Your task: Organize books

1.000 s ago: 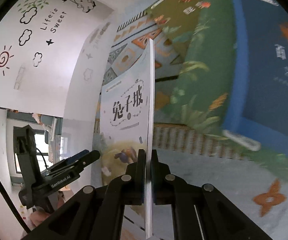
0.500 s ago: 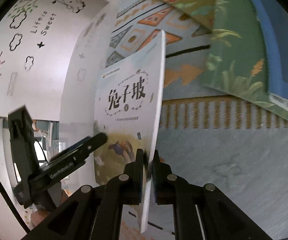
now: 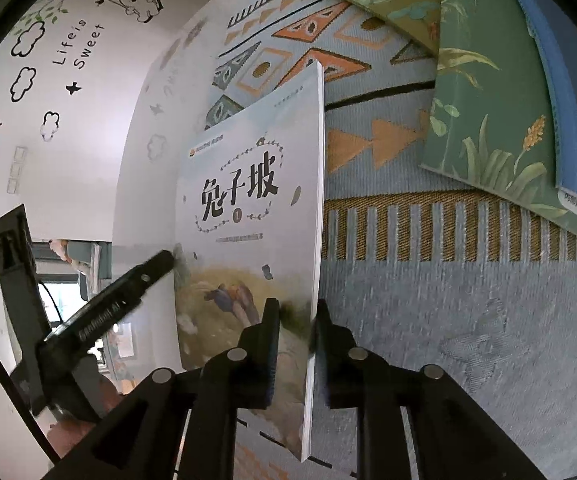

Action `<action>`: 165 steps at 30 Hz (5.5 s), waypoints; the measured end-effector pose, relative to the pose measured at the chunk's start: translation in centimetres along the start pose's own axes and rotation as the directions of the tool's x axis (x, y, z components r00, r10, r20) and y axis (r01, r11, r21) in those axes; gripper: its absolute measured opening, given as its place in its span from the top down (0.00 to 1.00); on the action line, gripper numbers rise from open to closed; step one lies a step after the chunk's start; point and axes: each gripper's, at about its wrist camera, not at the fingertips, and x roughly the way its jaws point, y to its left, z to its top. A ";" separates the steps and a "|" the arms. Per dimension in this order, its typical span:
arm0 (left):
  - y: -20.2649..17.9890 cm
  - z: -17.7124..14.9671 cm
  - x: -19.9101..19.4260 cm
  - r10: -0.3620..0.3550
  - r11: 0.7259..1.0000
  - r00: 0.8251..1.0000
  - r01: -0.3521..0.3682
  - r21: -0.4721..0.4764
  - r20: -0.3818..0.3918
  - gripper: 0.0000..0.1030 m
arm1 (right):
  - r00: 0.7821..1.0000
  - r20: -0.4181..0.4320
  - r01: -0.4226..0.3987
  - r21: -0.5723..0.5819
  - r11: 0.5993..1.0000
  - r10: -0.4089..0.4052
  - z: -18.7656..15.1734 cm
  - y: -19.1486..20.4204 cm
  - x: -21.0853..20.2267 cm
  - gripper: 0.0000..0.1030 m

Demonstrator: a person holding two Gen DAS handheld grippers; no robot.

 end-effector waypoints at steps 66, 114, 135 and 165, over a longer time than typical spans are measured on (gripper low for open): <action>-52.2 -8.6 -4.7 -0.407 0.595 0.870 0.483 0.642 -0.278 0.38 | 0.890 0.425 0.023 0.325 0.945 -0.168 -2.2 -40.1 -32.5 0.43; -42.8 -4.7 -6.3 -0.573 0.645 0.785 0.609 0.461 -0.235 0.38 | 0.856 0.466 -0.314 0.124 0.941 0.225 -1.1 -35.3 -28.6 0.43; -40.9 -5.3 -4.5 -0.429 0.753 0.888 0.452 0.479 -0.164 0.77 | 0.900 0.404 -0.270 0.232 0.934 0.160 -0.5 -36.1 -25.1 0.89; -39.3 -5.9 -4.1 -0.266 0.774 0.951 0.307 0.553 -0.156 0.75 | 0.940 0.298 -0.196 0.070 0.978 0.167 -0.3 -29.0 -24.0 0.96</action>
